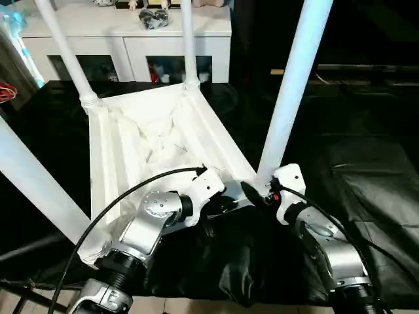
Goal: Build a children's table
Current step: Rotate leg to tighten
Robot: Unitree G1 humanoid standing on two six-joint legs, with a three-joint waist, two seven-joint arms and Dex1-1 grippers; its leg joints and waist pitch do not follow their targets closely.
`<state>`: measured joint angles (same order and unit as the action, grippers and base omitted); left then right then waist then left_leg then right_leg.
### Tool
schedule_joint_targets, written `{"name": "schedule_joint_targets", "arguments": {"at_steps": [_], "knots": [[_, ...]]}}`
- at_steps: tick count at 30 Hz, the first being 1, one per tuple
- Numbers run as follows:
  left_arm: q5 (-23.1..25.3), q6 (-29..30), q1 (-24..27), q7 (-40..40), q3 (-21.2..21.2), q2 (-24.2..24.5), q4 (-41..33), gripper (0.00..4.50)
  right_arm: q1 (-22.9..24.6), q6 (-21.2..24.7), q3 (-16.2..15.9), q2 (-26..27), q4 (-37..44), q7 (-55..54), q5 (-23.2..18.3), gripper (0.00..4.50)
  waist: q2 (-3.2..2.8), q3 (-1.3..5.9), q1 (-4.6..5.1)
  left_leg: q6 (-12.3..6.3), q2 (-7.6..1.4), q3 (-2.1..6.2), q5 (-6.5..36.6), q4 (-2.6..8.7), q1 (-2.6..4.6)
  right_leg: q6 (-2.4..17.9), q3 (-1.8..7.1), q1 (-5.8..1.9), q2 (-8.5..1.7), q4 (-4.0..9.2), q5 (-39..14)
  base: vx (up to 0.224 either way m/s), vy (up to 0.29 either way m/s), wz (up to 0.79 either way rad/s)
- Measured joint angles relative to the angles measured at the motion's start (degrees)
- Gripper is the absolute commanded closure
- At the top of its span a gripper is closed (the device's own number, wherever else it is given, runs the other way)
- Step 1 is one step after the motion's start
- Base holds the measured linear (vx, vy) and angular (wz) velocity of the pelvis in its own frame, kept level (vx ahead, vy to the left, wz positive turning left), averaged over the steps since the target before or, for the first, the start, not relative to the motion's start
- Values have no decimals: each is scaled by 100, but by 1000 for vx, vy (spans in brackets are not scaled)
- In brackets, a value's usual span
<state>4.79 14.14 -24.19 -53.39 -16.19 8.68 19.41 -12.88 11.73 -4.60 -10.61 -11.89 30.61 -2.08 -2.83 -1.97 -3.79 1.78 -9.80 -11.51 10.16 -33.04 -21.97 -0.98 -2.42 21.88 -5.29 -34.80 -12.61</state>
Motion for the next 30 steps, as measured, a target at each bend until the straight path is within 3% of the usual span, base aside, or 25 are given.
{"name": "schedule_joint_targets", "arguments": {"at_steps": [13, 21, 26, 30], "knots": [[-392, -331, -41, -1163, -48, 661, 47, 450, -25, -208, -448, -1122, 238, 1966, -283, 67, 2, -19, -2, -1, -3, 0, 0, 4, -15, -1, -7, 8, 2, 9, -3, 0, 0, 0], [-512, -375, -76, -1579, -100, 817, 52, 450, -24, -303, -550, -1503, 280, 2667, -435, 67, 32, -44, -132, -3, -5, 0, 0, -1, -18, 0, -8, 8, 2, 9, -3, 0, 0, 0], [-538, -384, -78, -1757, -109, 884, 65, 450, -24, -311, -611, -1596, 301, 2907, -482, 67, 38, -48, -147, -3, -5, 0, 0, -10, -20, 1, -8, 7, 1, 5, -3, 0, 0, 0], [-557, -408, -100, -1834, -117, 894, 119, 450, -18, -290, -605, -1599, 300, 2945, -507, 103, 39, -48, -157, -4, -5, 0, -1, -15, -20, 1, -8, 7, 0, -2, -3, 0, 0, 0]]}}
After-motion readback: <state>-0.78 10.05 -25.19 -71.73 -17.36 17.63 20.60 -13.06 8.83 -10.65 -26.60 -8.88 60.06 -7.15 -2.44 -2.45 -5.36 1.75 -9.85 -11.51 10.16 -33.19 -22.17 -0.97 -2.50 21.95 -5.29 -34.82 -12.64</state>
